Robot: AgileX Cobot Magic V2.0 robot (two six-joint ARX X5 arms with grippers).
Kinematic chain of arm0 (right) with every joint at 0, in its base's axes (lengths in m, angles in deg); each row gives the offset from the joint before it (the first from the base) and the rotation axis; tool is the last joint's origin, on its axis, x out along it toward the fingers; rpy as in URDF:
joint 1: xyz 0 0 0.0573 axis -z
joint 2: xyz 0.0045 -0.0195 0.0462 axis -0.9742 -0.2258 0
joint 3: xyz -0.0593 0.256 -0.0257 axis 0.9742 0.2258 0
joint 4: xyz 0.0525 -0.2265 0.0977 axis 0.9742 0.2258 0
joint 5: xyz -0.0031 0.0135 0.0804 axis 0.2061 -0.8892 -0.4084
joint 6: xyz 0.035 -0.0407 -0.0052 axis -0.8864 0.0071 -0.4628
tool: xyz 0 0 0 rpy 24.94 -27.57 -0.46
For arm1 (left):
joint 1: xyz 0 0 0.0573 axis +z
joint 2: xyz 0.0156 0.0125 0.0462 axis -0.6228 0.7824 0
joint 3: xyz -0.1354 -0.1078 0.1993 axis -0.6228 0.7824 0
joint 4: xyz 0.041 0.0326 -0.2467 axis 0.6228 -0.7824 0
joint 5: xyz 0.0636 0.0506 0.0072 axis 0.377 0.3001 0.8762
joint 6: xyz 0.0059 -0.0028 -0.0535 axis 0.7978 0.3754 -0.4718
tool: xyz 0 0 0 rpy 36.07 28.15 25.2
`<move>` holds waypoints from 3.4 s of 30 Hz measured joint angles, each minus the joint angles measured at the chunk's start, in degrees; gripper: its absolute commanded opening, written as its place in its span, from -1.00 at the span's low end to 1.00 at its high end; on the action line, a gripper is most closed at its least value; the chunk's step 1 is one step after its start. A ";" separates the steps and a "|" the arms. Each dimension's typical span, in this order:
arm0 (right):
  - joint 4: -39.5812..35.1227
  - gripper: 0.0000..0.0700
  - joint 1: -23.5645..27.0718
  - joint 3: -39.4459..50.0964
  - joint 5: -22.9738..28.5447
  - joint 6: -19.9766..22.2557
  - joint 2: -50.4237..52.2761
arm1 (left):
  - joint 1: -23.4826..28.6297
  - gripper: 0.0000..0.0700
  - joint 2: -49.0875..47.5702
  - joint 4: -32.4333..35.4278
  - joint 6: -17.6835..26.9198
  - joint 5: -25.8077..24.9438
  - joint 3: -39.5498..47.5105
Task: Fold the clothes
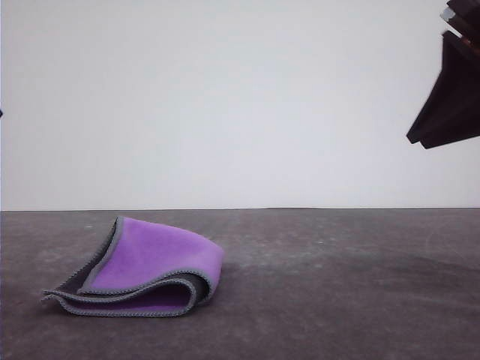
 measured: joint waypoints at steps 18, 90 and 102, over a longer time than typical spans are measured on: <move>-0.58 -0.97 0.00 0.00 -0.06 0.00 0.00 | 0.37 -1.00 -0.39 0.15 0.06 -0.01 0.07; -6.78 -0.97 17.73 26.29 16.29 9.44 42.25 | 20.22 -1.00 -29.81 23.58 7.53 13.57 28.89; -7.18 -0.97 19.51 29.90 16.53 7.04 47.84 | 20.22 -1.00 -29.79 23.58 7.55 13.59 28.89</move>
